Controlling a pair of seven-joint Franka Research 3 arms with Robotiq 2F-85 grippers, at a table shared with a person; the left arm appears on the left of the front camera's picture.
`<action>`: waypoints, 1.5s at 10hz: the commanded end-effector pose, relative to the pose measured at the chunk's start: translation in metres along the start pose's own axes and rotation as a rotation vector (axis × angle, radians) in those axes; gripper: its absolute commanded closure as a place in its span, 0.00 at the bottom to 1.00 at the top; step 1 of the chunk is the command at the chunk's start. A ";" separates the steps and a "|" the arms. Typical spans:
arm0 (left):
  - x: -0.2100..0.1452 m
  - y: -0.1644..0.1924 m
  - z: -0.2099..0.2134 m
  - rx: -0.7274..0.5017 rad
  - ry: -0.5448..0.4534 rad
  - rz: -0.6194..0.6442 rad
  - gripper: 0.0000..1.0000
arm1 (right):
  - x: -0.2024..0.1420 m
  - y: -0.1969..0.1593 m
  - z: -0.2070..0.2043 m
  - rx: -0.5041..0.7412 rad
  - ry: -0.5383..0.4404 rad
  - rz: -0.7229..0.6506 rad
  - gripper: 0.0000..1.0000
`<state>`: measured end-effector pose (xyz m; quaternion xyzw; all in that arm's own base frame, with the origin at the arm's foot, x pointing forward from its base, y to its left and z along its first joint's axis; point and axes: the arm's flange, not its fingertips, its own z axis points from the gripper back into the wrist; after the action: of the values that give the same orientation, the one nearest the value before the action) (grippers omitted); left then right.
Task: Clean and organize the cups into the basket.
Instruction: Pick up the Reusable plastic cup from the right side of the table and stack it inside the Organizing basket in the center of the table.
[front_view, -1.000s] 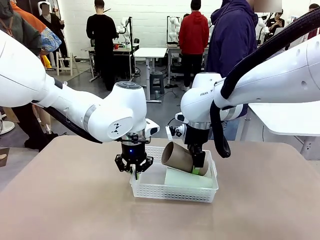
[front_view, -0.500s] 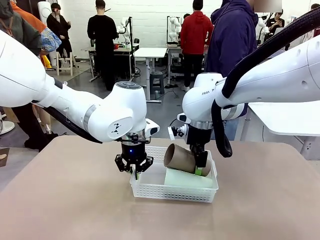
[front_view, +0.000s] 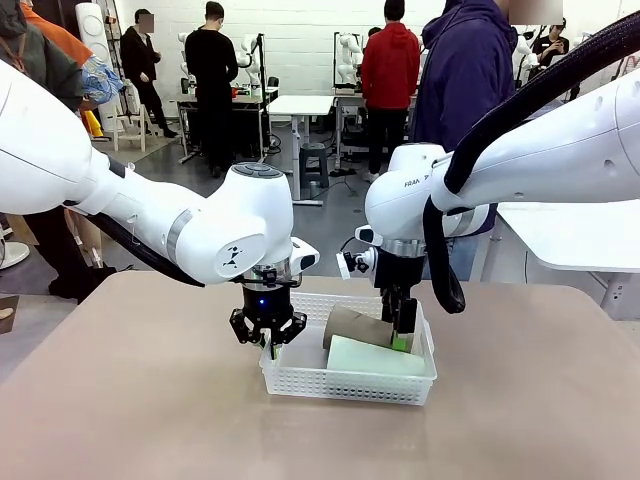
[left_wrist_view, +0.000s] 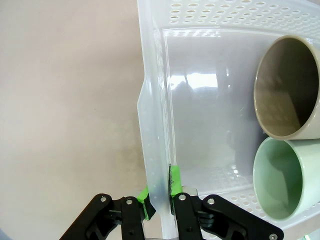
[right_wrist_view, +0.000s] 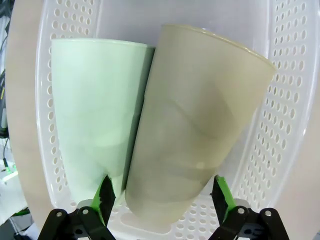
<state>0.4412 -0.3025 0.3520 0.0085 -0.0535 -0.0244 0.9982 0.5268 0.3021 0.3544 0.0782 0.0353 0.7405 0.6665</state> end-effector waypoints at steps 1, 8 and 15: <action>-0.002 0.001 0.002 0.000 -0.006 -0.003 1.00 | -0.009 0.013 0.017 -0.023 -0.027 0.016 0.00; -0.002 0.001 0.002 0.000 -0.006 -0.003 1.00 | -0.280 0.129 0.131 -0.081 -0.796 0.198 0.00; -0.002 0.001 0.002 0.000 -0.006 -0.003 1.00 | -0.453 0.095 0.051 -0.099 -1.152 0.055 0.00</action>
<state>0.4410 -0.3026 0.3521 0.0086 -0.0535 -0.0246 0.9982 0.4807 -0.1586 0.3769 0.4303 -0.3597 0.6079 0.5621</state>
